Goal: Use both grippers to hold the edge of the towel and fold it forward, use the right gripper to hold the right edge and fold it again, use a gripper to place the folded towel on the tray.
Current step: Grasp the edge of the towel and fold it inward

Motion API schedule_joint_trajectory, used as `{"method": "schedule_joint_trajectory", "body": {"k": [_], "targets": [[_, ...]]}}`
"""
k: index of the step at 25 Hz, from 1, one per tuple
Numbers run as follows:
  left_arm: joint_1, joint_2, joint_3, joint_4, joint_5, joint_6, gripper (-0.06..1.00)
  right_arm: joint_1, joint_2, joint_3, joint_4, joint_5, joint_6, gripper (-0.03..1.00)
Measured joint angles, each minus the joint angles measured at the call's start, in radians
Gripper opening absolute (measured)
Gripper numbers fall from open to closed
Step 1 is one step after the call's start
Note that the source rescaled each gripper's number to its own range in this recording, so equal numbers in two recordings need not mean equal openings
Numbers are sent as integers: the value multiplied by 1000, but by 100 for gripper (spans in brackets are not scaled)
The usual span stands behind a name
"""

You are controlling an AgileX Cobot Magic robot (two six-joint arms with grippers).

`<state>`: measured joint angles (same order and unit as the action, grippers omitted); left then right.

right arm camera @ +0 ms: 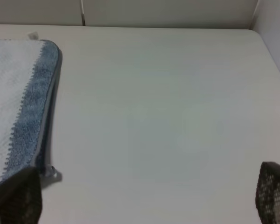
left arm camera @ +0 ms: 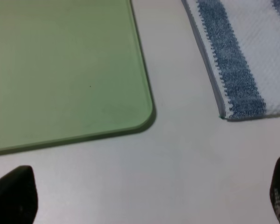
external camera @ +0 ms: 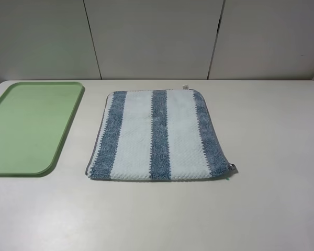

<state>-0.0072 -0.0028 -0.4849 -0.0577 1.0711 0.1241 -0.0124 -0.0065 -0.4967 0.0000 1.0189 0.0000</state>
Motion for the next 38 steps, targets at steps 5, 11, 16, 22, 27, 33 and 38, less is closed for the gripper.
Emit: {"method": "schedule_joint_trajectory", "body": {"k": [5,11,16,22,27,33,38], "targets": [[0,0,0,0,0,0,100,0,0,0,0,0,0,100],[0,0,0,0,0,0,100,0,0,0,0,0,0,100],[0,0,0,0,0,0,100,0,0,0,0,0,0,100],[0,0,0,0,0,0,100,0,0,0,0,0,0,100],[0,0,0,0,0,0,100,0,0,0,0,0,0,100],[0,0,0,0,0,0,100,0,0,0,0,0,0,100],[0,0,0,0,0,0,100,0,0,0,0,0,0,100]]}}
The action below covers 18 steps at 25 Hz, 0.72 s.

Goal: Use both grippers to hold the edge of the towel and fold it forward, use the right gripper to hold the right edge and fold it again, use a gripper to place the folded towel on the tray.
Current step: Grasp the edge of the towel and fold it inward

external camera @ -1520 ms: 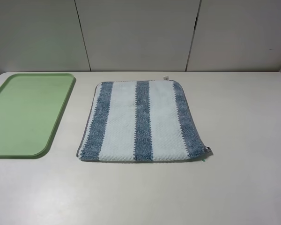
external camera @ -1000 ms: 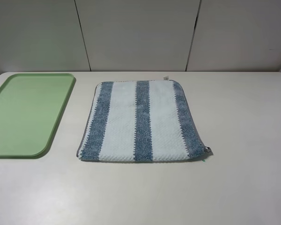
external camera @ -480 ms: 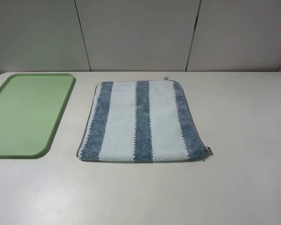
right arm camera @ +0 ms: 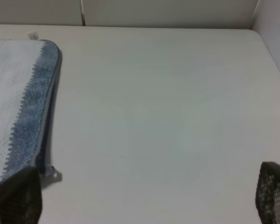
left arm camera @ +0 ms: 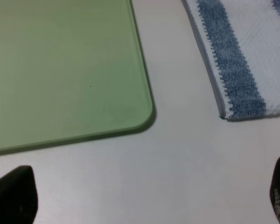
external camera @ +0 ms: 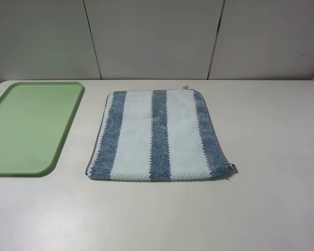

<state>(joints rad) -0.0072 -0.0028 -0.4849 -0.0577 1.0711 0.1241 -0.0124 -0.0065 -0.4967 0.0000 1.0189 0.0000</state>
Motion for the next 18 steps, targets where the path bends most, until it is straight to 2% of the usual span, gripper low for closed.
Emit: {"method": "schedule_joint_trajectory", "body": {"k": [10,18], "targets": [[0,0,-3,0,-5,0,100,0,0,0,0,0,0,100],[0,4,-92,0,-94,0,98,0,101,-88,0,-5,0,100]]}}
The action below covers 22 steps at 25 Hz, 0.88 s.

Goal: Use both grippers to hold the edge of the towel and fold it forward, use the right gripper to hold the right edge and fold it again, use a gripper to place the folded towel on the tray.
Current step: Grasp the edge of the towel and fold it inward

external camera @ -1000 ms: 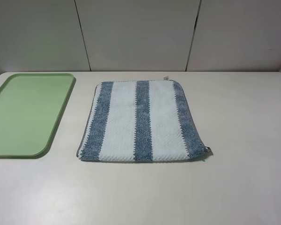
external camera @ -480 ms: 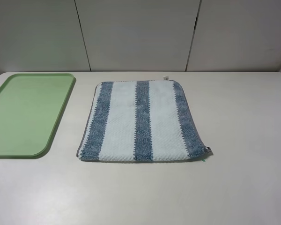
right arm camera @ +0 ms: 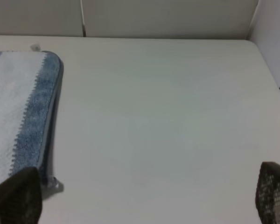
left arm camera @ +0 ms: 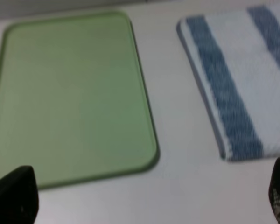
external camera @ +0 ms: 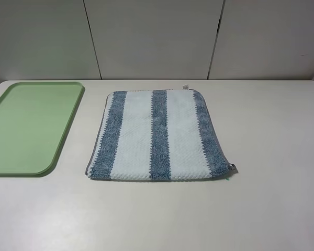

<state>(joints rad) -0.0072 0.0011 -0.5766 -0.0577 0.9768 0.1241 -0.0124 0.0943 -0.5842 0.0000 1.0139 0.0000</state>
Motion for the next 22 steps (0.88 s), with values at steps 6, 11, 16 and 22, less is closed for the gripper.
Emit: {"method": "schedule_joint_trajectory", "body": {"k": [6,11,16,22], "targets": [[0,141,-84,0,-33,0,97,0,226,-137,0,-49,-12,100],[0,409,-205,0,-35,4,96,0,350,-236,0,-73,-29,100],[0,641,-304,0,-40,68,96,0,497,-350,0,-76,-48,100],[-9,892,-421,1,-60,160,96,0,689,-465,0,-76,-91,100]]}}
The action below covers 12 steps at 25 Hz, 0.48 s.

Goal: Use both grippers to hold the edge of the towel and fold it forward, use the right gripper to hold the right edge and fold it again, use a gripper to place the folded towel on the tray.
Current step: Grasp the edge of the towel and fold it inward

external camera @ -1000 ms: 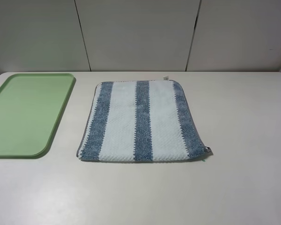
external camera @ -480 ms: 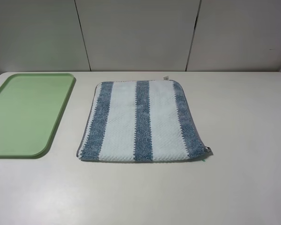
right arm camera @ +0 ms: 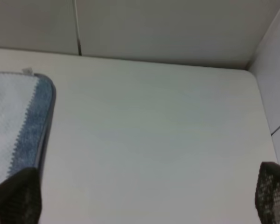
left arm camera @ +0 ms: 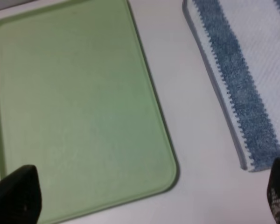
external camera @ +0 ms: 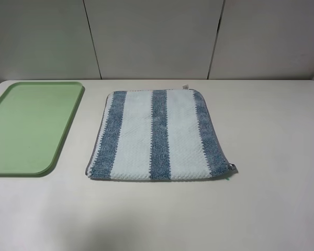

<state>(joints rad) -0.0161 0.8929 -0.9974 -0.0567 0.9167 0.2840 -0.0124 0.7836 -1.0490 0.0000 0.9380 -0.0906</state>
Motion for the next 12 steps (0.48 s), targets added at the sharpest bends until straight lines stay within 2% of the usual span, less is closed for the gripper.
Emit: {"method": "schedule_joint_trajectory", "body": {"k": [7,12], "targets": [[-143,246,-93,3,-56,101,96,5,205,-91,0,-5,-90,100],[-224,410,-125,3,-73,175,96,108,335,-120,-8,-15,-160,100]]}}
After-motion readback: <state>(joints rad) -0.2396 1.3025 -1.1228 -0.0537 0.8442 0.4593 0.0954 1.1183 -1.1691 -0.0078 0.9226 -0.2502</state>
